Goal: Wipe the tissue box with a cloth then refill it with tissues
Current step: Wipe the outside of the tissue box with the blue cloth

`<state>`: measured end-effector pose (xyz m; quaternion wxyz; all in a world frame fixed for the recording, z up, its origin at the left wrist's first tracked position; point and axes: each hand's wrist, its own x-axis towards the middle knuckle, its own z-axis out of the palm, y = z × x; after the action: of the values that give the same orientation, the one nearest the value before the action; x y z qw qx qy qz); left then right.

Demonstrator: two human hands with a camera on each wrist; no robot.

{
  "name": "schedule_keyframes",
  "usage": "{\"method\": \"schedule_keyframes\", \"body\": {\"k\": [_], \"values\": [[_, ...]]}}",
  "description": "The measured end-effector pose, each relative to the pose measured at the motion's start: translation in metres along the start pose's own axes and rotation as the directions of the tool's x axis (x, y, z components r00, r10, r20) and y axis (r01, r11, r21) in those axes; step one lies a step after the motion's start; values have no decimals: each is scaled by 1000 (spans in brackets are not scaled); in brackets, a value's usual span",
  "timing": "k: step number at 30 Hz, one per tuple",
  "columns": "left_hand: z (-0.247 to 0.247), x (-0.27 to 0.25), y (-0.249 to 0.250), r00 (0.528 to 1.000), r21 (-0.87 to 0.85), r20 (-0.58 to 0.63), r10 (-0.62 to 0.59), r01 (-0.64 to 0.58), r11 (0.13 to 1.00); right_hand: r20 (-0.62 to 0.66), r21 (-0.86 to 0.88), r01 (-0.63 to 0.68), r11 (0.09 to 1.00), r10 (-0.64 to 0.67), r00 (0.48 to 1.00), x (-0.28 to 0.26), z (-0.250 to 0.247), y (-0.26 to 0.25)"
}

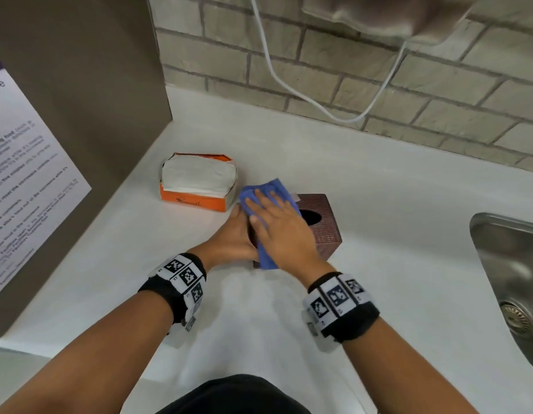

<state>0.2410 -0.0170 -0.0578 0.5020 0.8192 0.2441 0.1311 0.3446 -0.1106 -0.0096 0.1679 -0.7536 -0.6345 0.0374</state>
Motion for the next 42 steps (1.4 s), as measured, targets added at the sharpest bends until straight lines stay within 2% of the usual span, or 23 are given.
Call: {"method": "schedule_keyframes", "body": {"k": [3,5,8,9,10,12,13,14,16,18,19,23,25,28,30,31,32,34,35,37,38,40,42], "values": [[0,-3,3,995,-23,-53,-87,86,996,-30,29,-96,995,96,995,3,-18,44],[0,-4,5,994,-11,-43,-96,96,995,-98,152,-196,969,212,972,5,-31,69],[-2,-5,4,994,6,-6,-105,106,994,-122,516,-401,757,529,840,8,-48,88],[-1,-4,4,994,10,-7,-109,109,994,-125,566,-415,712,572,811,7,-51,86],[-1,-4,5,994,12,-11,-107,107,994,-137,544,-402,737,551,823,4,-52,77],[1,-3,4,994,17,-19,-105,105,994,-166,320,-274,907,339,926,-5,-38,50],[1,-3,4,994,15,-20,-105,106,994,-159,182,-195,964,225,961,-10,-26,38],[1,-2,2,995,5,-24,-96,96,995,-136,134,-129,982,148,980,-15,-15,26],[-2,-2,-1,997,-65,3,-77,77,995,-103,126,-3,992,17,995,-23,-2,5],[-2,-1,-4,995,-119,38,-90,94,988,-122,60,134,989,-126,985,-28,4,-6],[0,-2,-2,993,-120,42,-111,115,986,-117,43,157,987,-151,982,-24,5,-4],[5,0,-1,994,-61,-45,-101,98,993,-26,38,65,997,-64,998,22,-3,17],[3,-1,2,995,-71,-35,-98,95,993,-2,-28,53,998,-53,999,29,-2,17],[2,-2,-1,995,-100,-35,-94,90,991,76,-171,42,984,-29,997,-18,3,4],[2,-4,0,995,-104,-35,-88,84,991,30,-165,28,986,-23,999,-45,4,1],[2,-4,0,995,-108,-35,-94,90,990,-43,-137,27,990,-33,999,-42,6,5],[3,-3,1,995,-112,-31,-95,91,989,-89,-146,4,989,-17,996,-30,2,8],[4,-3,2,996,-112,-24,-90,86,990,79,-251,21,968,-1,997,6,-6,16],[3,-2,3,996,-107,-21,-84,81,991,120,-286,22,958,13,993,21,-10,18],[2,-1,4,997,-101,-17,-74,72,992,65,-260,-34,965,53,997,36,-11,18],[2,-1,2,997,-103,-16,-74,72,992,50,-282,-63,957,80,996,29,-10,10],[2,-2,2,997,-131,-25,-80,76,988,90,-354,-10,935,45,995,-3,-3,-6],[2,-2,1,996,-132,-36,-76,71,989,139,-290,50,956,-9,990,-44,-3,-12]]}}
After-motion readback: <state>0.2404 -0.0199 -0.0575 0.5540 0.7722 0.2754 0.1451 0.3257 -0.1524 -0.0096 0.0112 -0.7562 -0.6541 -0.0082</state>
